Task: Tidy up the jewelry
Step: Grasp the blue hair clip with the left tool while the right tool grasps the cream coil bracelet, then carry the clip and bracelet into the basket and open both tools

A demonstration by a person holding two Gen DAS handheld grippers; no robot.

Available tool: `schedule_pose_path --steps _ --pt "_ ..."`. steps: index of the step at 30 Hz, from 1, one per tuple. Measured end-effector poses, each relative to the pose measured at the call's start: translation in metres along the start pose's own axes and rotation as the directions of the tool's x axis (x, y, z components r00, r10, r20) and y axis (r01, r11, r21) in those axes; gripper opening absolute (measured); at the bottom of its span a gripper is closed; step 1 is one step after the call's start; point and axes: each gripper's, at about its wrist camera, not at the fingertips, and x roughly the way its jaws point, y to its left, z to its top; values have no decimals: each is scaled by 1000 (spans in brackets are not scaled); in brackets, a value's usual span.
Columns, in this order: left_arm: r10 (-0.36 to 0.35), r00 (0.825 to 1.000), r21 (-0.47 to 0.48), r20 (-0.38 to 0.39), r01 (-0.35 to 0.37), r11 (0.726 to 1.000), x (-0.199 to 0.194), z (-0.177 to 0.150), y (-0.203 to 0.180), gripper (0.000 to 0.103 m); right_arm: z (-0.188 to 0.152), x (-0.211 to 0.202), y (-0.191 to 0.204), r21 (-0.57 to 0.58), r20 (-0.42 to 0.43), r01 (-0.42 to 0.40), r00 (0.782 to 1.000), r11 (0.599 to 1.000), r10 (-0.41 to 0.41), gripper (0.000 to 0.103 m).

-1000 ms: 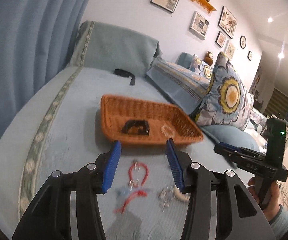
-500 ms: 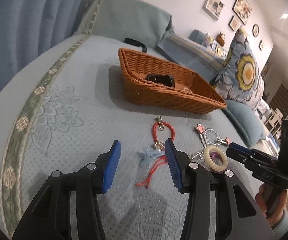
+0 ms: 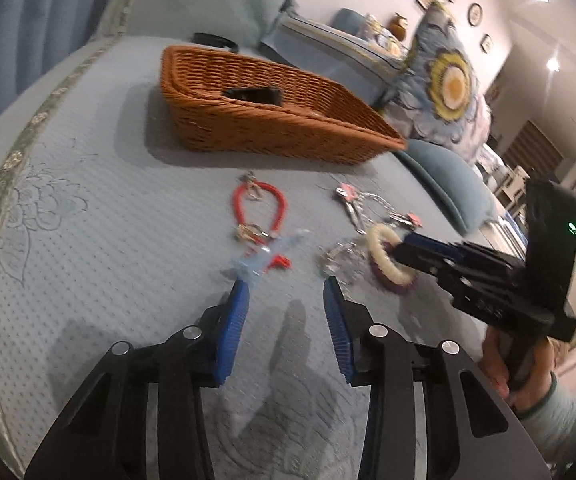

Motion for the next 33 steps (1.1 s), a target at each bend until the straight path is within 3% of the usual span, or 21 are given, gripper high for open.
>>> schedule_pose_path --steps 7,10,14,15,16,17,19,25,33 --pt "120 992 27 32 -121 992 2 12 -1 37 1 2 -1 8 -9 -4 1000 1000 4 24" --pt "131 991 58 10 -131 990 12 20 -2 42 1 3 -1 8 -11 -1 1000 1000 1 24" --pt "157 987 93 -24 -154 984 24 21 -5 40 1 5 0 2 -16 6 1000 1000 -6 24" --pt "164 986 104 -21 -161 981 24 20 -7 34 1 5 0 1 -16 7 1000 1000 -7 24" --pt "162 986 108 -23 -159 981 23 19 -8 18 1 5 0 -1 -13 7 1000 1000 -7 24" --pt "161 987 107 -26 -158 982 23 18 -9 16 1 4 1 -5 -9 6 1000 1000 -6 16" --pt "170 985 103 -9 -168 980 19 15 -9 12 1 3 2 -14 2 7 1000 1000 -7 9" --pt "138 987 49 87 -143 989 -3 3 -12 11 0 -3 -1 -4 33 -4 999 1000 4 9" --pt "118 973 11 200 -122 992 -25 -8 -23 11 -1 -16 -6 14 99 -25 995 1000 24 9"
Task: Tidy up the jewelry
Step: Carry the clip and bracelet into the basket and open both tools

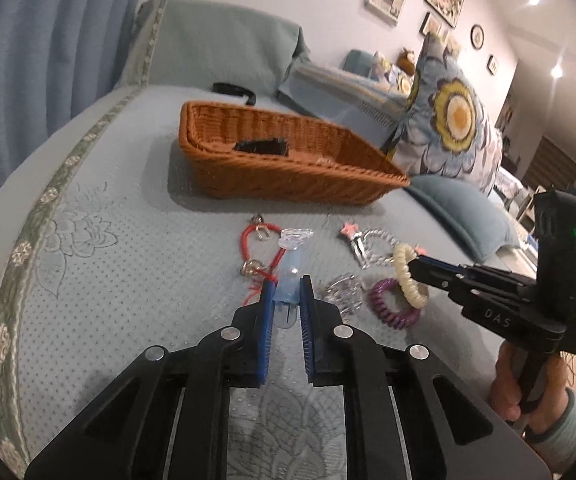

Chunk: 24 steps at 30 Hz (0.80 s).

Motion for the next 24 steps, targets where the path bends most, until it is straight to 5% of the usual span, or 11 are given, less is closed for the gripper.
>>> schedule_pose_path --steps 14,24 --pt "-9 992 45 126 3 999 -14 36 -26 11 22 -24 -12 47 125 28 992 999 -34 9" --pt "29 982 39 187 -37 999 25 122 -21 11 132 0 -35 38 182 85 979 996 -91 9"
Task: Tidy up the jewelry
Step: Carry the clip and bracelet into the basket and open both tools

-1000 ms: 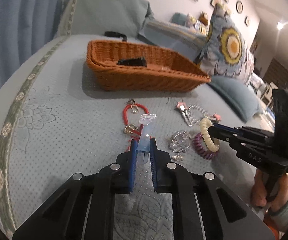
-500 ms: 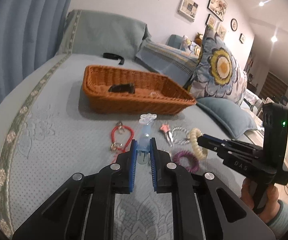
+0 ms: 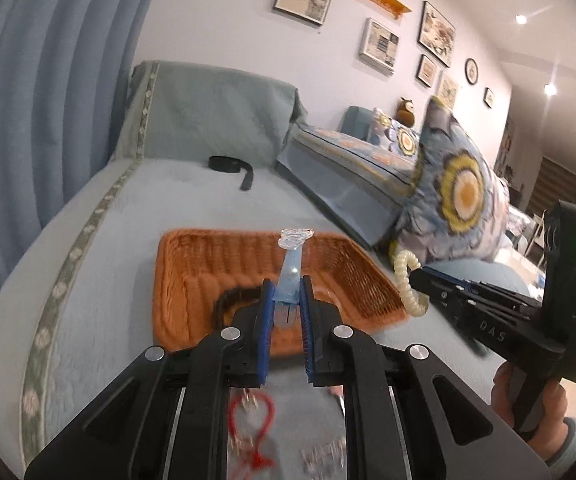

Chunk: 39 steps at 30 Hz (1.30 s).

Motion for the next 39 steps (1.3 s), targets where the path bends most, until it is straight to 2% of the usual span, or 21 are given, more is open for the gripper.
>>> schedule_pose_path --steps 6,12,18,22,23,24,25,26,28,35,39 --pt "36 998 -37 -52 -38 999 56 13 17 11 19 62 -15 34 -99 41 994 999 -37 9" --pt "59 992 -44 -112 -64 997 91 7 27 11 17 115 -21 64 -234 51 972 997 -34 9" --pt "62 987 -44 -149 -70 997 104 -3 32 11 7 135 -15 37 -298 83 952 996 -68 9" --pt "36 985 -39 -168 -43 998 105 -6 30 13 3 140 -25 104 -322 80 946 991 -43 10" --pt "36 986 -39 -165 -43 998 103 -6 29 18 3 140 -29 126 -324 65 946 990 -21 10" --pt "33 987 -41 -155 -40 998 98 -6 28 34 2 138 -30 140 -321 53 947 989 -6 11" --pt "23 990 -40 -137 -29 999 93 -6 26 41 2 135 -31 148 -313 40 950 988 9 16" --pt "19 992 -36 -122 -23 999 87 -6 24 41 3 131 -31 151 -304 28 952 988 19 24" --pt "-2 995 -40 -97 -2 999 70 -3 22 43 4 117 -30 141 -276 13 961 990 27 31" --pt "-60 998 -69 2 60 996 9 4 22 45 2 55 -14 126 -191 -86 976 988 109 32" --pt "-66 996 -63 52 69 996 -32 6 15 45 -6 13 0 71 -140 -101 984 992 110 32"
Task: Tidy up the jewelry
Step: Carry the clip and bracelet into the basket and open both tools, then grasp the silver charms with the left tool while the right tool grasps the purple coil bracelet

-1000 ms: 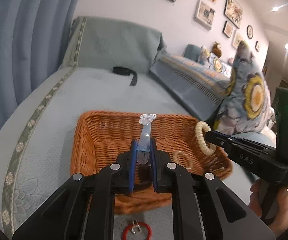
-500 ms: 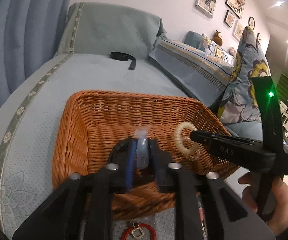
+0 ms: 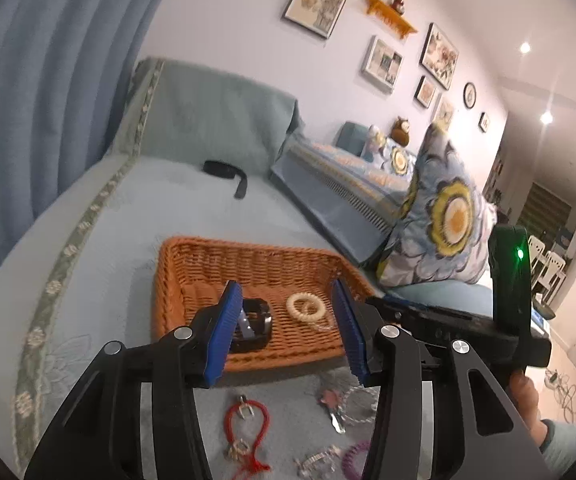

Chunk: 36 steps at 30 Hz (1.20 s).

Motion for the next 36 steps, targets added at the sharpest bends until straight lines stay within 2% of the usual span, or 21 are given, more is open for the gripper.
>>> schedule_pose_path --steps 5,9,11,16,24,30,33,36 --pt "-8 999 -5 36 8 1000 -42 -14 -10 45 -32 -42 17 -73 44 14 999 997 -11 32" --pt "15 1000 -29 -9 -16 999 -58 -44 -16 44 -70 -58 23 -91 42 43 998 995 -39 32" --pt "14 999 -56 -39 -16 998 -59 -62 -18 44 -88 -58 23 -74 20 27 999 997 -26 32" --pt "16 994 -101 -110 -27 995 -50 -96 -15 42 -123 -52 19 -36 -17 56 998 998 -57 32" --pt "16 971 -120 -236 -46 992 -12 -134 -2 42 -140 -26 17 -31 -95 77 992 997 -79 32" --pt "38 958 -95 -285 -68 993 2 -139 -3 42 -143 -8 32 -114 -150 111 980 987 -128 31" --pt "58 951 -69 -304 -83 994 5 -141 -8 42 -144 -4 37 -144 -160 141 973 980 -163 26" --pt "80 942 -35 -325 -96 995 11 -142 -16 42 -143 -5 29 -113 -161 180 967 977 -197 19"
